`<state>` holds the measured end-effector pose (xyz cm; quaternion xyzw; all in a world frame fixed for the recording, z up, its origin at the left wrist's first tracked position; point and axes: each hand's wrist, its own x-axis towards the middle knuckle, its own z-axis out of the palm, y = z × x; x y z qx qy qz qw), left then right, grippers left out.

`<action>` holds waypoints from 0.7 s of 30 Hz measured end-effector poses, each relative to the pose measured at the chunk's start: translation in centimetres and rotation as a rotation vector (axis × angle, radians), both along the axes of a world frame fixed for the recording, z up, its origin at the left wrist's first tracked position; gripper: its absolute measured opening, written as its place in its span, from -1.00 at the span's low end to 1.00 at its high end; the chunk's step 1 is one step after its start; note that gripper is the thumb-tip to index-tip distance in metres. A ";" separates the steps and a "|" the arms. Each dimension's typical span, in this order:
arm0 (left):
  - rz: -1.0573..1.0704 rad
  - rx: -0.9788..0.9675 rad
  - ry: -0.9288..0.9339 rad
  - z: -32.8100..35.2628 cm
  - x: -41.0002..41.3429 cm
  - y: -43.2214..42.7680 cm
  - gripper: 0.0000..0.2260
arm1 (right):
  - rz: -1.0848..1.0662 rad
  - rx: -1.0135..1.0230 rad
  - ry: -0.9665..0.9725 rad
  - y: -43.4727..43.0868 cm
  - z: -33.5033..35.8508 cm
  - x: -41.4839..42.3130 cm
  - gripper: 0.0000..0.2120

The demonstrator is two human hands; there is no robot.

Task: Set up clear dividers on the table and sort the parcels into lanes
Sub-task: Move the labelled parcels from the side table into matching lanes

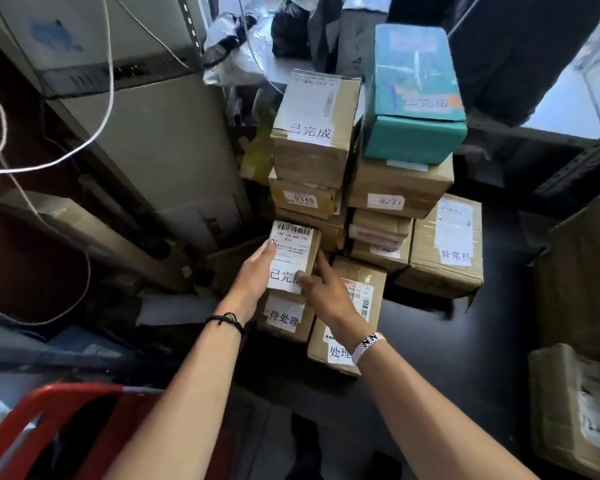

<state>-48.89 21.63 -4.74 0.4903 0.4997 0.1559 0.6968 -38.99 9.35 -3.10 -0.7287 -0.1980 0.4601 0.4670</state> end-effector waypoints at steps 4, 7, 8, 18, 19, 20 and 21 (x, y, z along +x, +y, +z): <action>0.003 0.000 -0.061 1.0 0.1 -0.9 -0.69 | -0.023 0.034 0.009 -0.9 0.4 0.0 -0.50; 0.011 0.005 -0.072 2.2 0.6 -2.3 -0.66 | -0.045 0.054 -0.020 -2.2 1.6 0.5 -0.49; 0.004 0.016 -0.066 2.6 0.9 -2.9 -0.65 | -0.054 0.062 -0.027 -2.8 1.9 0.8 -0.50; -0.028 0.096 -0.113 6.1 4.8 -14.3 -0.74 | -0.177 0.193 -0.094 -14.9 4.6 4.8 -0.45; -0.029 0.095 -0.137 6.4 5.3 -15.9 -0.76 | -0.198 0.204 -0.095 -16.6 4.9 5.3 -0.46; -0.037 0.094 -0.169 7.0 6.4 -18.3 -0.77 | -0.230 0.215 -0.093 -19.3 5.4 6.3 -0.47; -0.042 0.092 -0.204 7.4 7.2 -20.1 -0.78 | -0.257 0.231 -0.092 -21.4 6.0 7.0 -0.48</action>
